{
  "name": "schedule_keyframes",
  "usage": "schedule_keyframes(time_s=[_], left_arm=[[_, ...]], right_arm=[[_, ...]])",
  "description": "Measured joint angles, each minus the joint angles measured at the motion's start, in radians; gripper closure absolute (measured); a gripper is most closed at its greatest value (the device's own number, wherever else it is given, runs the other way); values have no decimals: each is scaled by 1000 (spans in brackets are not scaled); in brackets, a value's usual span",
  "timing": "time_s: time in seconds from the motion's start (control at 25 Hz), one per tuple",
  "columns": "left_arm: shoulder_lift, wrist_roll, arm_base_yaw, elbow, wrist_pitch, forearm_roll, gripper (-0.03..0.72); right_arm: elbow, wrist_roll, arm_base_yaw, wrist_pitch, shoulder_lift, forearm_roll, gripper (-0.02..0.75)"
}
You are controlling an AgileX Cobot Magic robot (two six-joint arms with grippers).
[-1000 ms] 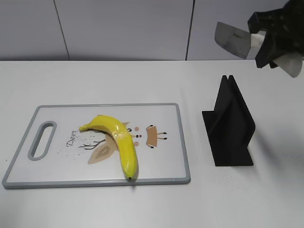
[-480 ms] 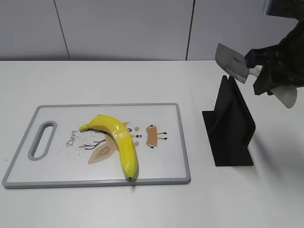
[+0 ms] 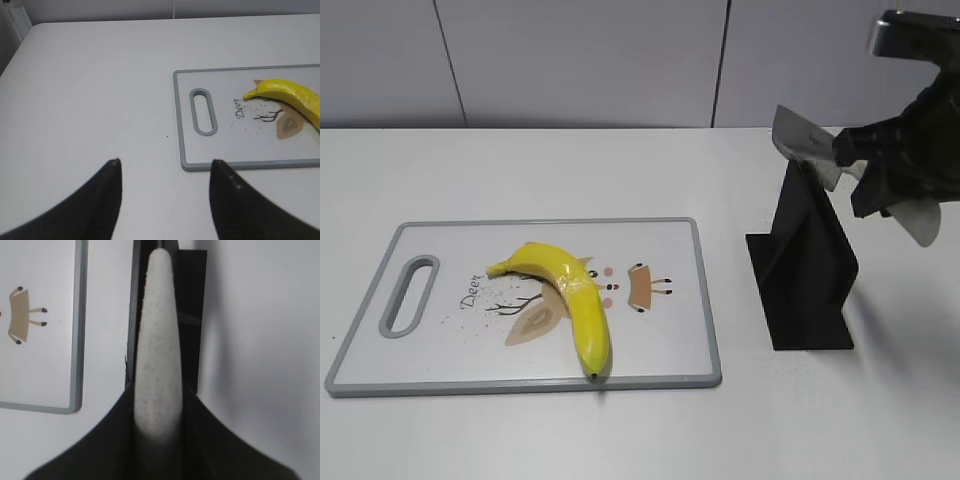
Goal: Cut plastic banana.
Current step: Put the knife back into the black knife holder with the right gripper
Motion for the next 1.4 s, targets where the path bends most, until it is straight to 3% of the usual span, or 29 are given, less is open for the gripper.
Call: schedule_keyframes(time_s=[0.48, 0.6, 0.72, 0.84, 1.2, 1.4], left_arm=[[0, 0, 0, 0, 0, -1, 165], [0, 0, 0, 0, 0, -1, 167], [0, 0, 0, 0, 0, -1, 170], [0, 0, 0, 0, 0, -1, 174], [0, 0, 0, 0, 1, -1, 182], [0, 0, 0, 0, 1, -1, 183]], right_arm=[[31, -1, 2, 78, 1, 66, 545], [34, -20, 2, 119, 1, 79, 414], [34, -55, 2, 129, 1, 111, 188], [35, -93, 2, 138, -5, 128, 98], [46, -224, 2, 247, -226, 135, 96], [151, -358, 2, 252, -411, 136, 131]])
